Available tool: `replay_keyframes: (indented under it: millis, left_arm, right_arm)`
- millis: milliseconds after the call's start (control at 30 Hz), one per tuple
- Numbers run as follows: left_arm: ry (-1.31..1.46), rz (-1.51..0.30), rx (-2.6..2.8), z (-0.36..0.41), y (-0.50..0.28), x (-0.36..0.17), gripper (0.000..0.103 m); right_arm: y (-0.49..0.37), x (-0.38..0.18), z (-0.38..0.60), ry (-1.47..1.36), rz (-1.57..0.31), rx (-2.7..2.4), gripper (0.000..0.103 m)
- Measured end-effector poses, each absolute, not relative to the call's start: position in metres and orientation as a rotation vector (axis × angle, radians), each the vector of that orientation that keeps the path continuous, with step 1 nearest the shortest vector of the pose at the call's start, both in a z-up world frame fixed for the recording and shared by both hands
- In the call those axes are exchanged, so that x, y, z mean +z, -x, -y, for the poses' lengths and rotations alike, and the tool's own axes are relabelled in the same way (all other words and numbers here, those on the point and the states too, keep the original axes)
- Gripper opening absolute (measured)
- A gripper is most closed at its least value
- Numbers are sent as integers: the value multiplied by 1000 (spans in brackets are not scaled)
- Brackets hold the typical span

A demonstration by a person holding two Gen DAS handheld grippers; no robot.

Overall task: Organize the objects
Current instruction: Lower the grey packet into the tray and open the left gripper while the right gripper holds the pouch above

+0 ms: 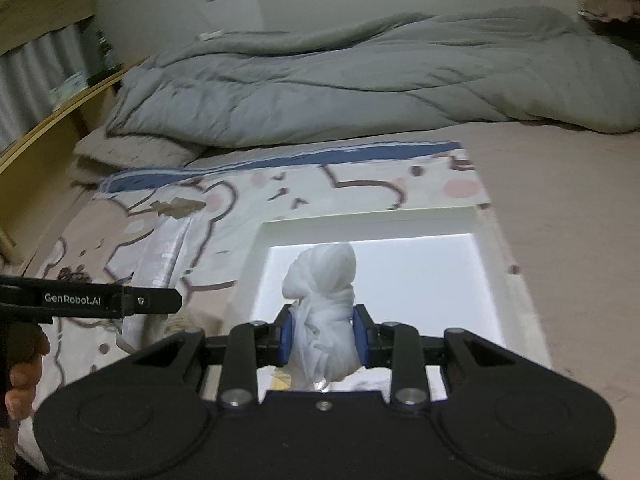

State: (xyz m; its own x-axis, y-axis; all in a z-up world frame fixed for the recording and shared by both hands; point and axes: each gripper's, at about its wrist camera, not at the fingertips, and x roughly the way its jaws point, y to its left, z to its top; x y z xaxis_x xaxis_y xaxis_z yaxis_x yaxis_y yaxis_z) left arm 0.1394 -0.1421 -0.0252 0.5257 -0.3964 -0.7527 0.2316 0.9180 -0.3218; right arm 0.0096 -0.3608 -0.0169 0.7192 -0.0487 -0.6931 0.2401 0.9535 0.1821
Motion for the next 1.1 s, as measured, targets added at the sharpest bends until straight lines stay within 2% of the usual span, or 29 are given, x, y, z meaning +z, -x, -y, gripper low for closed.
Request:
replay_keyframes:
  millis: [933, 1033, 1100]
  left_arm:
    - [488, -1068, -621, 332, -168, -128, 55]
    - [506, -1103, -634, 339, -171, -140, 64]
    - [478, -1141, -618, 339, -174, -143, 79]
  right_arm:
    - [35, -20, 465, -331, -673, -493, 31]
    - [33, -21, 466, -326, -674, -494, 31]
    - [31, -23, 467, -329, -679, -492, 31]
